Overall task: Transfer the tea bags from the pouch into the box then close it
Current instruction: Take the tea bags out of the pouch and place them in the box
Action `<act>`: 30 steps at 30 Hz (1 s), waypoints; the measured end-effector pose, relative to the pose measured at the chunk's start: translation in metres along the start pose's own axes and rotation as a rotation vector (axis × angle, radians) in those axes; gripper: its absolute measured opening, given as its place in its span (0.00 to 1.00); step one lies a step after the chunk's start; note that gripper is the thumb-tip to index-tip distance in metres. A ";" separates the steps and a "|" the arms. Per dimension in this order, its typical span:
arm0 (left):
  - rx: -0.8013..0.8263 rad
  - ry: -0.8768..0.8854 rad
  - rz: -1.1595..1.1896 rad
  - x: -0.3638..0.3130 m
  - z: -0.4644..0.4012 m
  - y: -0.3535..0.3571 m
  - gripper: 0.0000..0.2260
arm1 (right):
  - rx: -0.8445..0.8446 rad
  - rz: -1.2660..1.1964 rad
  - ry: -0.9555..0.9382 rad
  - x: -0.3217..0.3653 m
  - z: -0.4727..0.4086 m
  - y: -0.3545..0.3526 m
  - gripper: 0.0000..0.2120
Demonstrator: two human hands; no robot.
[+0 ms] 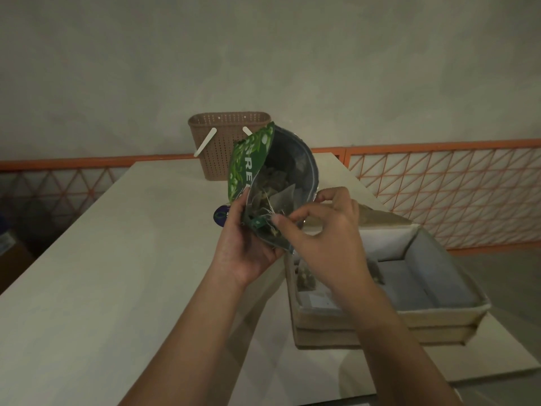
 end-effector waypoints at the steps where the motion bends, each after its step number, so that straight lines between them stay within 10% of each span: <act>1: -0.003 0.000 -0.003 0.000 0.000 0.000 0.28 | 0.033 0.001 0.022 0.000 0.001 0.001 0.19; 11: 0.001 -0.020 0.001 0.000 -0.002 -0.001 0.28 | 0.220 0.378 -0.001 0.002 -0.013 0.016 0.17; 15: -0.003 -0.020 -0.006 0.000 -0.003 -0.002 0.29 | 0.049 0.181 0.002 0.000 -0.014 0.010 0.06; 30: -0.013 -0.010 0.003 0.002 -0.002 -0.001 0.27 | -0.322 -0.637 0.151 0.005 -0.009 -0.048 0.14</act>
Point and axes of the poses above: each hand's wrist, its own z-axis away from the middle knuckle, its own y-axis out of the palm, x = y × z, the point moved 3 cm from there along -z, towards the middle knuckle, and after that the axes turned 11 degrees about -x, right-handed, at the moved point
